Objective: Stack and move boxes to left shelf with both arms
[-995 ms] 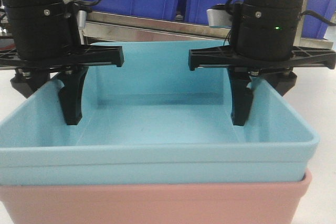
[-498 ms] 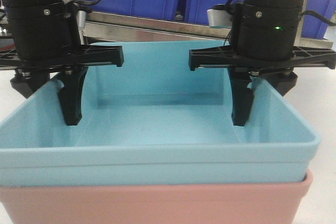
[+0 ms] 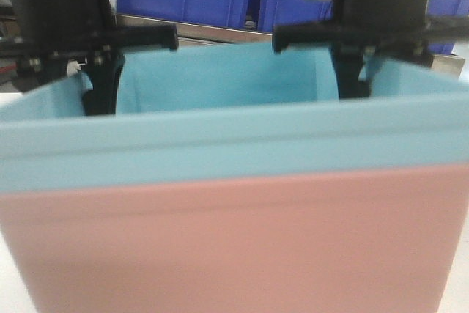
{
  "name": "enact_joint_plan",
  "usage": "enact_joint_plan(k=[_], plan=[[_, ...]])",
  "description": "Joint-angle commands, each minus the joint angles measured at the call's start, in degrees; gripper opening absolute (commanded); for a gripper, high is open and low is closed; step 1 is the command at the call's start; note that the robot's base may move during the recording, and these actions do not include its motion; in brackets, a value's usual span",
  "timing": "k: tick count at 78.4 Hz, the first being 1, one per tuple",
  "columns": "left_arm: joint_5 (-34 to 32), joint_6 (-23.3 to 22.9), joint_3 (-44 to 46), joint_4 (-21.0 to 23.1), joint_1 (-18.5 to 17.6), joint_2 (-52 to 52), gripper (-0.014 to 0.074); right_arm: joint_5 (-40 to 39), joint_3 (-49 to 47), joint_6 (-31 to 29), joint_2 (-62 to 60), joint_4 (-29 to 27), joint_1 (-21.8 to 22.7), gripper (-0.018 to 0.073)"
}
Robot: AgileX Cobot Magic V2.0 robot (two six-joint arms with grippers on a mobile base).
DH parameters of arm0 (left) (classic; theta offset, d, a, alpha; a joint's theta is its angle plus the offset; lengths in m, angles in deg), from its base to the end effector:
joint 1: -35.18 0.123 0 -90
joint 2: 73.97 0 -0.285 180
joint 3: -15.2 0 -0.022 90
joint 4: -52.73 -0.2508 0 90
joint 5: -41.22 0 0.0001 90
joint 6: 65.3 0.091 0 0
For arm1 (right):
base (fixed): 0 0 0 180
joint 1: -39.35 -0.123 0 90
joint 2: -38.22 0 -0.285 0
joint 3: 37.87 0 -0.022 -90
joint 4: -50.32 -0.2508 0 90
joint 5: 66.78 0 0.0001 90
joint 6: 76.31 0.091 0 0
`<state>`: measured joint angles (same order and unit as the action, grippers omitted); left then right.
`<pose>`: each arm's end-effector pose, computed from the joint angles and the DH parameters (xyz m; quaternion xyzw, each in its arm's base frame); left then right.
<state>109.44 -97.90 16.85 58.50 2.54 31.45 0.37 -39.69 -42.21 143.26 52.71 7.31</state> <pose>0.2794 -0.1891 0.2697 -0.0150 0.9963 -0.0780 0.0329 0.2886 0.1765 0.2726 0.0115 0.9962 0.0292 0.0811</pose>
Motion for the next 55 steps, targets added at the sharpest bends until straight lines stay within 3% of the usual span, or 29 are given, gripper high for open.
enact_joint_plan(k=[1,14,27,42,55], plan=[[2.1,-3.2,2.3,0.1,-1.5,-6.0,0.0008,1.6,-3.0,1.3,-5.5,0.6,-0.1,0.0067],[4.1,-4.5,2.3,-1.3,-3.9,-9.6,0.0001,3.9,-2.9,3.2,-9.0,0.8,-2.0,0.0067],[7.1,-6.6,2.0,-2.3,-6.5,-12.1,0.0001,6.0,-2.7,6.7,-11.6,1.9,-7.2,0.0067],[7.1,-7.8,1.9,-2.4,-8.8,-14.3,0.0001,7.7,-0.5,11.4,-14.1,5.7,-13.1,0.0067],[7.1,-9.2,1.5,-2.3,-11.7,-15.6,0.0001,8.4,1.3,12.7,-15.9,5.6,-15.0,0.0067]])
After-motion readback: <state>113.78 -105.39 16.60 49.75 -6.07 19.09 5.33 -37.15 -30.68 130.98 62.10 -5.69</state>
